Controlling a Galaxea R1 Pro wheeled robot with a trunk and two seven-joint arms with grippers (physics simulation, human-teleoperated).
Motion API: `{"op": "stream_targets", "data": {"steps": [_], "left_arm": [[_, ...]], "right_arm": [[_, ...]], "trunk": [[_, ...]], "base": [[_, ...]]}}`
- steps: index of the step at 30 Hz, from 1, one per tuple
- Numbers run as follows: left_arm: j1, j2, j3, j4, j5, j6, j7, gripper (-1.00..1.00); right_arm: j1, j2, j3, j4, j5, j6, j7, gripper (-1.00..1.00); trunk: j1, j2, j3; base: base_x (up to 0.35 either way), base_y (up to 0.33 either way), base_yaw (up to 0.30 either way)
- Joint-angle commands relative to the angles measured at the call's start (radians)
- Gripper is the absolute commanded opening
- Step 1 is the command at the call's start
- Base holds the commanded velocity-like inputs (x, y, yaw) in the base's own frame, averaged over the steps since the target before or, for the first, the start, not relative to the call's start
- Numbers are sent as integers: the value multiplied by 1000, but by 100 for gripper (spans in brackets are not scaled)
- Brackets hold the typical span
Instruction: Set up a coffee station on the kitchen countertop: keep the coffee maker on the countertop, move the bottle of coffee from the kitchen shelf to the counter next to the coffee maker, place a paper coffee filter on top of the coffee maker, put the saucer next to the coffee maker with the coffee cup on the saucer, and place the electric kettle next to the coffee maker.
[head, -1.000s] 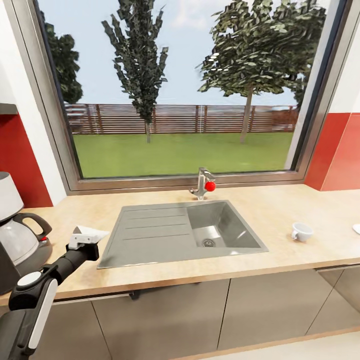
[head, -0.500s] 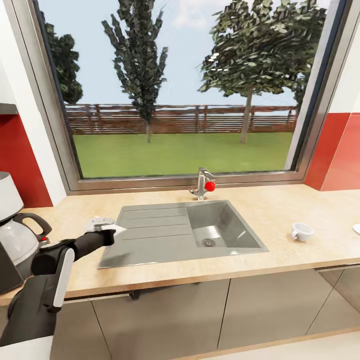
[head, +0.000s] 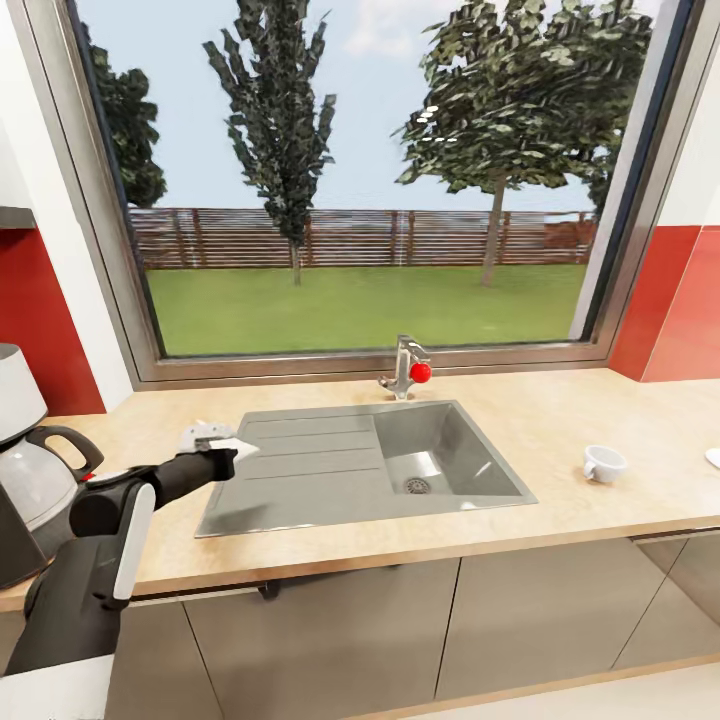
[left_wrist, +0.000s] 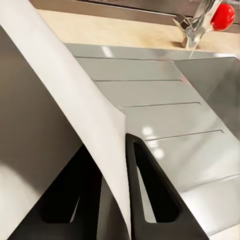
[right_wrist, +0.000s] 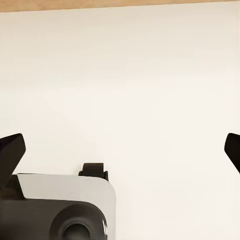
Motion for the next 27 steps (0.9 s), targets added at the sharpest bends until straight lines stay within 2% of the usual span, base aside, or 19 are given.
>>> {"op": "stream_targets", "data": {"steps": [1,27], "left_arm": [[-2,0,1,-1,5,7,-2,-100],[-5,0,0,-2,8,6,-2,-100]], "right_arm": [[-1,0,1,1,1,-3,0,100],[-1,0,1,1,1,-3,1,100]], "trunk": [[0,-1,-1],[0,-1,-1]], "base": [[0,0,0],[0,0,0]]}}
